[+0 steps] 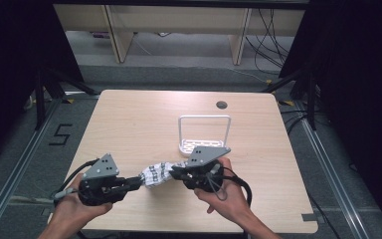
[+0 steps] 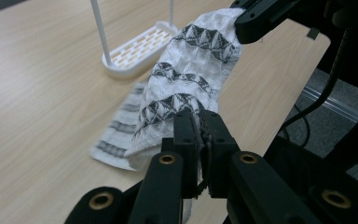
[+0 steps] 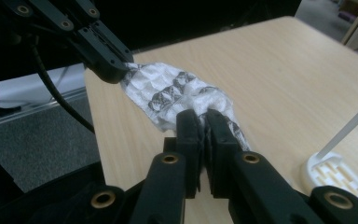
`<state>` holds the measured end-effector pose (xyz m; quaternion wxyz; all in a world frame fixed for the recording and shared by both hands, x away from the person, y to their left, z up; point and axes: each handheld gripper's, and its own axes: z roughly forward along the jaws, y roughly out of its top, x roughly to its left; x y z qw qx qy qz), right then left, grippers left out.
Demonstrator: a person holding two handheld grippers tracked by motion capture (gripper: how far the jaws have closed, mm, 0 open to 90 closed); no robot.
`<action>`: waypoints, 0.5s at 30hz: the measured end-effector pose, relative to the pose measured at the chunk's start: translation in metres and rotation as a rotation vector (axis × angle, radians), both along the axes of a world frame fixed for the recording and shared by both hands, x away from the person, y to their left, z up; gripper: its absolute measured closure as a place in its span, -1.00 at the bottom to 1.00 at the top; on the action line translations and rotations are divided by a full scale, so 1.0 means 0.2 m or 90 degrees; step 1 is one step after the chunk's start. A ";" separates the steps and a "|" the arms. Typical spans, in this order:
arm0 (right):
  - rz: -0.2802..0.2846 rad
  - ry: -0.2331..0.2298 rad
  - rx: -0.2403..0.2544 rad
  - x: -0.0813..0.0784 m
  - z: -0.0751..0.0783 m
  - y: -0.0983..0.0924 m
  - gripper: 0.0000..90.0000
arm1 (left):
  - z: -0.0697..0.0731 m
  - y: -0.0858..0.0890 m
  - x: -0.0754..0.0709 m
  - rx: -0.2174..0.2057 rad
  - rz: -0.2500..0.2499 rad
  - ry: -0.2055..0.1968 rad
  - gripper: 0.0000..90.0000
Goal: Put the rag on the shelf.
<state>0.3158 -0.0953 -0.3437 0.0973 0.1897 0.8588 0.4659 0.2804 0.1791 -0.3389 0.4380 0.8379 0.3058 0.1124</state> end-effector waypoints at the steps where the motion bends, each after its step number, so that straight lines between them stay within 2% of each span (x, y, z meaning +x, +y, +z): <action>1: -0.001 -0.002 0.002 0.00 0.04 -0.01 0.92 | 0.03 0.00 0.00 0.002 -0.003 -0.003 0.89; 2: -0.002 -0.005 0.006 0.00 0.06 -0.02 0.92 | 0.07 -0.01 0.00 0.004 -0.012 -0.010 0.89; 3: -0.009 -0.008 0.013 -0.01 0.13 -0.04 0.92 | 0.10 -0.02 0.00 -0.008 -0.004 -0.014 0.89; 4: -0.009 -0.008 0.013 -0.01 0.13 -0.04 0.92 | 0.12 -0.03 0.00 -0.013 -0.004 -0.017 0.89; 5: -0.004 -0.018 0.018 0.00 0.17 -0.06 0.92 | 0.15 -0.02 0.00 -0.003 -0.013 -0.021 0.89; 6: -0.004 -0.018 0.018 0.00 0.17 -0.06 0.92 | 0.16 -0.03 0.00 -0.016 -0.009 -0.020 0.89; 7: -0.006 -0.032 0.020 0.00 0.19 -0.07 0.92 | 0.19 -0.04 0.01 -0.019 -0.011 -0.023 0.89; 9: -0.023 -0.017 0.040 0.00 0.24 -0.11 0.92 | 0.22 -0.07 0.03 -0.021 -0.016 -0.025 0.89; 10: -0.023 -0.017 0.040 0.00 0.24 -0.11 0.92 | 0.22 -0.07 0.03 -0.021 -0.016 -0.025 0.89; 11: -0.026 -0.030 0.041 0.00 0.24 -0.12 0.92 | 0.22 -0.08 0.05 -0.027 -0.017 -0.022 0.89; 14: -0.036 -0.023 0.048 0.00 0.25 -0.16 0.92 | 0.24 -0.11 0.09 -0.029 -0.023 -0.014 0.89; 15: -0.049 -0.024 0.051 0.00 0.26 -0.18 0.92 | 0.25 -0.14 0.11 -0.031 -0.025 -0.010 0.89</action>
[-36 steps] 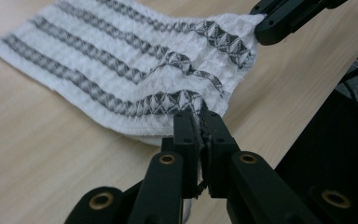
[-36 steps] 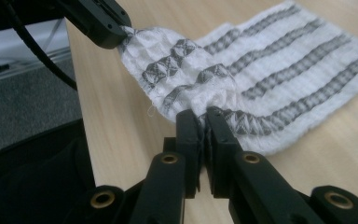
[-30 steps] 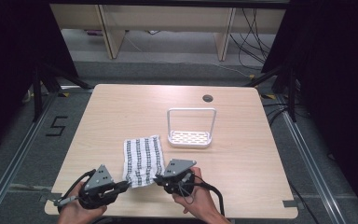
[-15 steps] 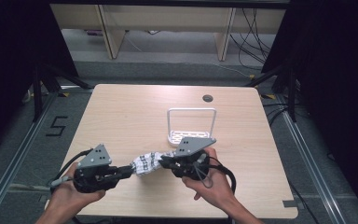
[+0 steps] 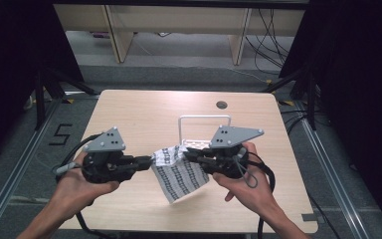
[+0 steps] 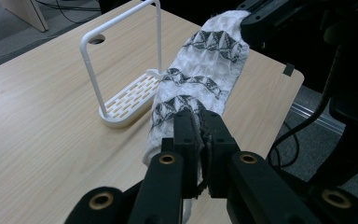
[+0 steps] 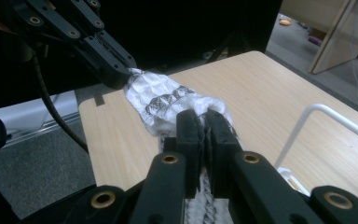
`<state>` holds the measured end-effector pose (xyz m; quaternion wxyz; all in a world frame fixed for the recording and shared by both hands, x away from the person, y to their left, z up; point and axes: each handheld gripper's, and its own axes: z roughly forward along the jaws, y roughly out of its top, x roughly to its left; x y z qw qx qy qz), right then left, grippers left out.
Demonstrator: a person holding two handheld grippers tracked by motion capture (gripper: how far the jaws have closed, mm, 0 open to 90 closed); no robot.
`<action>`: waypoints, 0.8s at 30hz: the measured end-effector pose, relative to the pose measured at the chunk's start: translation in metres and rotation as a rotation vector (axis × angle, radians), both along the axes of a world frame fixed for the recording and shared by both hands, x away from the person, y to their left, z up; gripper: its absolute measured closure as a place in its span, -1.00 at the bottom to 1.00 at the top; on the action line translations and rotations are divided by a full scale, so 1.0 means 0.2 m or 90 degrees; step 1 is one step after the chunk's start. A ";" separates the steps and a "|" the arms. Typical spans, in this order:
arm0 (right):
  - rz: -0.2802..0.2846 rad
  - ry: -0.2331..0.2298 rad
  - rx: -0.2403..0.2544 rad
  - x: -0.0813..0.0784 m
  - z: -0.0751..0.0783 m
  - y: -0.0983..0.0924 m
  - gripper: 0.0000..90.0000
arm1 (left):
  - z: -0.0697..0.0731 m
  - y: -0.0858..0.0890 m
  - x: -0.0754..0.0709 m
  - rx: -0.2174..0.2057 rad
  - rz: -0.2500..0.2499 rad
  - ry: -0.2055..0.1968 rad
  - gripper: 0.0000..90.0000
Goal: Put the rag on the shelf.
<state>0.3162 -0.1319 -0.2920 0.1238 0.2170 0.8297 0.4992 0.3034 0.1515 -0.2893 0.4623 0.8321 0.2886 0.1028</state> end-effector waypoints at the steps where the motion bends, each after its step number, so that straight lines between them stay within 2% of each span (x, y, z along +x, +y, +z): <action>1: 0.000 0.000 0.000 0.00 0.00 0.00 0.92 | 0.00 0.00 0.00 0.000 0.000 0.000 0.89; 4: -0.017 -0.008 0.002 0.03 0.02 -0.06 0.92 | 0.02 -0.05 0.05 -0.004 -0.004 0.000 0.89; 5: -0.028 0.004 0.004 0.03 0.02 -0.07 0.92 | 0.02 -0.05 0.05 -0.004 -0.004 0.000 0.89; 6: -0.035 -0.010 0.006 0.04 0.02 -0.08 0.92 | 0.03 -0.08 0.08 -0.004 -0.012 -0.002 0.89; 7: -0.035 -0.010 0.006 0.04 0.02 -0.08 0.92 | 0.03 -0.08 0.08 -0.004 -0.012 -0.002 0.89; 8: -0.045 0.003 0.013 0.06 0.03 -0.11 0.92 | 0.04 -0.10 0.11 -0.009 -0.008 -0.003 0.89; 9: -0.050 -0.005 0.012 0.07 0.04 -0.12 0.92 | 0.04 -0.10 0.11 -0.009 -0.008 -0.003 0.89; 11: -0.058 -0.001 0.013 0.09 0.04 -0.15 0.92 | 0.05 -0.12 0.16 -0.014 -0.003 -0.002 0.89; 13: -0.065 -0.003 0.011 0.10 0.05 -0.16 0.92 | 0.06 -0.13 0.17 -0.014 -0.001 -0.003 0.89; 14: -0.079 0.008 0.013 0.11 0.05 -0.18 0.92 | 0.06 -0.14 0.19 -0.018 0.001 -0.002 0.89; 16: -0.080 0.015 0.019 0.13 0.05 -0.19 0.92 | 0.07 -0.15 0.22 -0.026 0.009 -0.005 0.90; 17: -0.087 0.010 0.016 0.15 0.05 -0.21 0.92 | 0.08 -0.16 0.25 -0.033 0.010 -0.005 0.90; 19: -0.087 0.009 0.024 0.17 0.05 -0.22 0.92 | 0.09 -0.17 0.26 -0.029 0.014 -0.007 0.90; 20: -0.099 0.019 0.027 0.18 0.06 -0.23 0.92 | 0.09 -0.18 0.28 -0.027 0.016 -0.008 0.90; 22: -0.101 0.011 0.021 0.19 0.06 -0.24 0.92 | 0.10 -0.19 0.30 -0.026 0.018 -0.010 0.90; 24: -0.113 0.017 0.025 0.21 0.06 -0.25 0.92 | 0.11 -0.21 0.33 -0.033 0.023 -0.014 0.90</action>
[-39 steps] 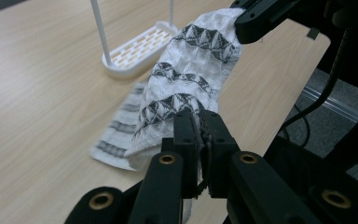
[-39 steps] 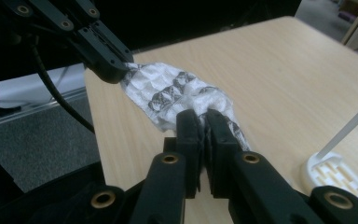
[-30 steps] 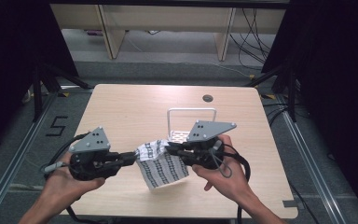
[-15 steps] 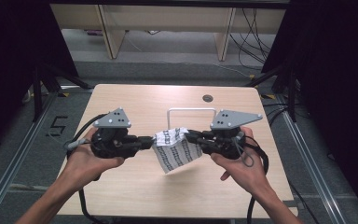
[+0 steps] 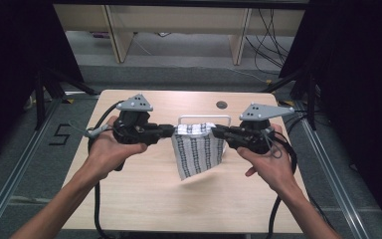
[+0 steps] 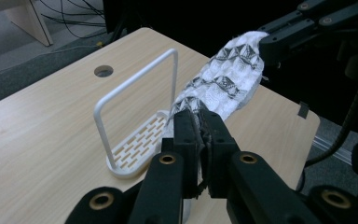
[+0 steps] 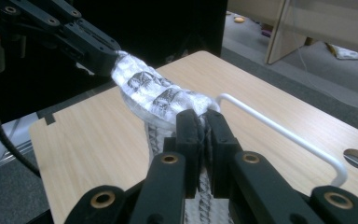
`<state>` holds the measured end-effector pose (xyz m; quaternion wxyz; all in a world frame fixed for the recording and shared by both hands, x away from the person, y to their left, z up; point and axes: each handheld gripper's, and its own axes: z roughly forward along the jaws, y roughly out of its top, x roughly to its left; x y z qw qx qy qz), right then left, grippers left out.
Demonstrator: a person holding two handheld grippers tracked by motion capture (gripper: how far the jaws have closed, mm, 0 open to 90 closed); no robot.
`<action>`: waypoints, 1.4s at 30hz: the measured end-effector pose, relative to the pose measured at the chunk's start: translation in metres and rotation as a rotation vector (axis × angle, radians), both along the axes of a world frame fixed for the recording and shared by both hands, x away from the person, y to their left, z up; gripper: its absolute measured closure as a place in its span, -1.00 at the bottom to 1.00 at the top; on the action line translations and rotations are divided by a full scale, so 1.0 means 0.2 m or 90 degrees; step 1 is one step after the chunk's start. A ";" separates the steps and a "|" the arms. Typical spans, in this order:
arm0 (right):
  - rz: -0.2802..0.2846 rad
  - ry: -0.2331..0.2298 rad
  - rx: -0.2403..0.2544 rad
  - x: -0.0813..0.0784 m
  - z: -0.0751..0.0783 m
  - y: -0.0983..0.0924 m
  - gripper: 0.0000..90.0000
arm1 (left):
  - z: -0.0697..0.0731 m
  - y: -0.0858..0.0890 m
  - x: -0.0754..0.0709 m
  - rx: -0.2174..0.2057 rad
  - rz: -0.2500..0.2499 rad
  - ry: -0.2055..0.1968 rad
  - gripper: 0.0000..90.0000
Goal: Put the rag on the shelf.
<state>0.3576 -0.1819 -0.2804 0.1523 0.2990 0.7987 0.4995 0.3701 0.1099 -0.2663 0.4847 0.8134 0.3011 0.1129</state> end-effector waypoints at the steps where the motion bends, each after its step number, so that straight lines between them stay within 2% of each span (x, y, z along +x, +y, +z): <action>1: -0.001 -0.006 -0.001 0.01 0.00 -0.01 0.92 | 0.01 -0.01 0.01 -0.002 0.003 -0.002 0.90; 4: -0.014 0.005 0.007 0.04 0.01 -0.02 0.92 | 0.02 -0.03 0.05 -0.002 0.007 -0.009 0.90; 6: -0.017 -0.005 0.002 0.07 0.01 -0.03 0.92 | 0.04 -0.05 0.08 -0.008 0.014 -0.011 0.90; 8: -0.025 -0.003 0.014 0.10 0.02 -0.03 0.92 | 0.05 -0.07 0.13 -0.015 0.020 -0.011 0.90; 11: -0.035 0.000 0.010 0.13 0.03 -0.04 0.92 | 0.06 -0.08 0.15 -0.022 0.026 -0.013 0.90; 16: -0.053 -0.003 0.019 0.22 0.05 -0.06 0.92 | 0.08 -0.09 0.25 -0.045 0.045 -0.015 0.90; 21: -0.058 -0.005 0.020 0.27 0.07 -0.07 0.92 | 0.09 -0.11 0.30 -0.051 0.053 -0.013 0.90; 22: -0.072 -0.002 0.020 0.29 0.07 -0.07 0.92 | 0.10 -0.12 0.32 -0.054 0.056 -0.014 0.90; 25: -0.075 -0.005 0.015 0.32 0.08 -0.07 0.91 | 0.10 -0.14 0.35 -0.057 0.062 -0.014 0.90; 26: -0.085 -0.003 0.027 0.34 0.08 -0.07 0.91 | 0.10 -0.15 0.36 -0.061 0.065 -0.015 0.90; 28: -0.086 -0.004 0.029 0.37 0.08 -0.08 0.91 | 0.12 -0.17 0.41 -0.066 0.072 -0.014 0.89; 29: -0.086 -0.004 0.029 0.37 0.08 -0.08 0.91 | 0.12 -0.17 0.41 -0.066 0.072 -0.014 0.89; 32: -0.101 -0.006 0.025 0.44 0.10 -0.08 0.91 | 0.13 -0.20 0.48 -0.069 0.082 -0.006 0.89; 34: -0.104 -0.003 0.028 0.46 0.10 -0.08 0.91 | 0.13 -0.21 0.49 -0.071 0.087 -0.004 0.89; 35: -0.108 0.001 0.032 0.50 0.09 -0.08 0.91 | 0.12 -0.22 0.53 -0.078 0.094 0.000 0.89; 36: -0.108 0.001 0.032 0.50 0.09 -0.08 0.91 | 0.12 -0.22 0.53 -0.078 0.094 0.000 0.89; 38: -0.123 0.021 0.032 0.56 0.08 -0.08 0.90 | 0.11 -0.23 0.59 -0.088 0.111 0.011 0.89; 39: -0.123 0.021 0.032 0.56 0.08 -0.08 0.90 | 0.11 -0.23 0.59 -0.088 0.111 0.011 0.89; 42: -0.123 0.022 0.034 0.64 0.05 -0.08 0.90 | 0.08 -0.23 0.67 -0.095 0.132 0.031 0.89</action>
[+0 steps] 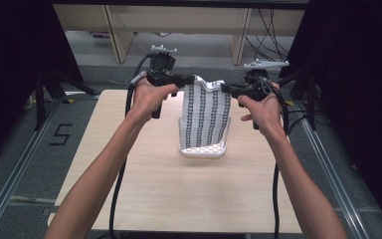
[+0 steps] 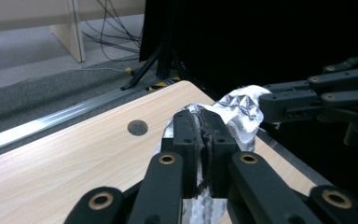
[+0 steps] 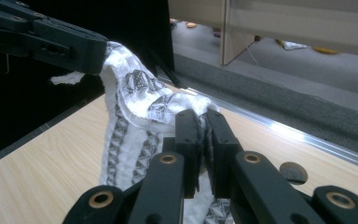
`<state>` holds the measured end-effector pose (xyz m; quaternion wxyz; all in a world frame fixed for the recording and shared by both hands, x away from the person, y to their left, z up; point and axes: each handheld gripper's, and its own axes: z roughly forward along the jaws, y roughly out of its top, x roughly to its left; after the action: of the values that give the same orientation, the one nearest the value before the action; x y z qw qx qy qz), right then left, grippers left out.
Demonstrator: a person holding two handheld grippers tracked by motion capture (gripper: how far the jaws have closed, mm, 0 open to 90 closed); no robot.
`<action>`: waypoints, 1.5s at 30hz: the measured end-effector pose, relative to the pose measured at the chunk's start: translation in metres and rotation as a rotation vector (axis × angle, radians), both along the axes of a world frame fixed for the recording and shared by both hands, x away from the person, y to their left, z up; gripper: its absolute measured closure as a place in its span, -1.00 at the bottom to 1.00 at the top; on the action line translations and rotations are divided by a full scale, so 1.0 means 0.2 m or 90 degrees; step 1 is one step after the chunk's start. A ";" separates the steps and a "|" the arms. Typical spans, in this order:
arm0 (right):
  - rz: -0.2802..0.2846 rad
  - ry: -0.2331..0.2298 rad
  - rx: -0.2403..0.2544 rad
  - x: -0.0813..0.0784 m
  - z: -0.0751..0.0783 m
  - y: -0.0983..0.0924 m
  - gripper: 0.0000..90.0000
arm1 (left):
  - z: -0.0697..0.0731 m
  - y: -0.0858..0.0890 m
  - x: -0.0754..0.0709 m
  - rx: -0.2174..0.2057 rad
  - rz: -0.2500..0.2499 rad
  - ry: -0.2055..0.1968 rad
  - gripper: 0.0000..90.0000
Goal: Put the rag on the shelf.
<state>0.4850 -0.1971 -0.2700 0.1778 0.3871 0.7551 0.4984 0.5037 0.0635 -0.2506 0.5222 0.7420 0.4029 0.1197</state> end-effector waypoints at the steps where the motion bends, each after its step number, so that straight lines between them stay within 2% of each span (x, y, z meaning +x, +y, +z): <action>1: -0.001 0.004 0.006 0.01 -0.01 0.00 0.90 | 0.00 0.00 0.00 0.000 0.000 0.000 0.89; 2: -0.001 0.012 0.008 0.03 -0.01 0.00 0.90 | -0.02 0.00 0.03 0.000 0.007 0.008 0.89; 4: -0.006 0.009 0.004 0.05 -0.02 0.00 0.89 | -0.03 0.00 0.04 0.001 0.010 0.011 0.89; 6: -0.014 0.026 0.005 0.10 -0.04 0.01 0.89 | -0.05 -0.01 0.07 0.012 0.014 0.019 0.88; 9: -0.026 0.040 0.000 0.14 -0.07 0.01 0.89 | -0.08 -0.02 0.10 0.011 0.022 0.028 0.88; 10: -0.026 0.042 0.002 0.15 -0.07 0.01 0.89 | -0.09 -0.02 0.10 0.014 0.021 0.030 0.88; 11: -0.027 0.032 -0.011 0.17 -0.08 0.01 0.89 | -0.10 -0.02 0.12 0.015 0.025 0.035 0.88; 12: -0.033 0.050 -0.004 0.17 -0.09 0.02 0.89 | -0.11 -0.02 0.13 0.025 0.026 0.040 0.88; 15: -0.028 0.043 -0.009 0.20 -0.10 0.03 0.89 | -0.13 -0.01 0.14 0.026 0.033 0.045 0.88; 16: -0.035 0.056 -0.006 0.20 -0.11 0.03 0.89 | -0.14 -0.01 0.15 0.025 0.036 0.049 0.88; 21: -0.037 0.061 -0.011 0.25 -0.15 0.04 0.87 | -0.19 -0.01 0.19 0.015 0.050 0.064 0.84; 22: -0.041 0.070 -0.009 0.25 -0.16 0.05 0.85 | -0.21 0.00 0.20 0.025 0.048 0.071 0.84; 25: -0.041 0.071 -0.015 0.26 -0.18 0.05 0.84 | -0.23 0.00 0.20 0.026 0.049 0.077 0.83; 26: -0.049 0.085 -0.011 0.26 -0.19 0.06 0.83 | -0.24 0.00 0.20 0.027 0.048 0.081 0.82; 29: -0.053 0.088 -0.020 0.28 -0.21 0.06 0.79 | -0.26 0.00 0.21 0.026 0.051 0.087 0.80; 32: -0.060 0.096 -0.014 0.28 -0.22 0.07 0.70 | -0.28 0.00 0.22 0.031 0.058 0.104 0.63; 34: -0.053 0.092 -0.015 0.28 -0.22 0.08 0.67 | -0.30 -0.01 0.24 0.040 0.055 0.133 0.32; 36: -0.050 0.088 -0.012 0.27 -0.22 0.09 0.61 | -0.32 -0.01 0.24 0.049 0.076 0.144 -0.02; 42: -0.043 0.082 -0.014 0.26 -0.22 0.08 0.56 | -0.30 0.00 0.23 0.048 0.065 0.140 -0.08; 45: -0.048 0.089 -0.009 0.25 -0.21 0.07 0.53 | -0.29 0.00 0.21 0.047 0.062 0.136 -0.10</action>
<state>0.5346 -0.1824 -0.3127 0.1459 0.4478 0.7542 0.4576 0.5466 0.0635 -0.3085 0.4425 0.7488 0.4870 0.0799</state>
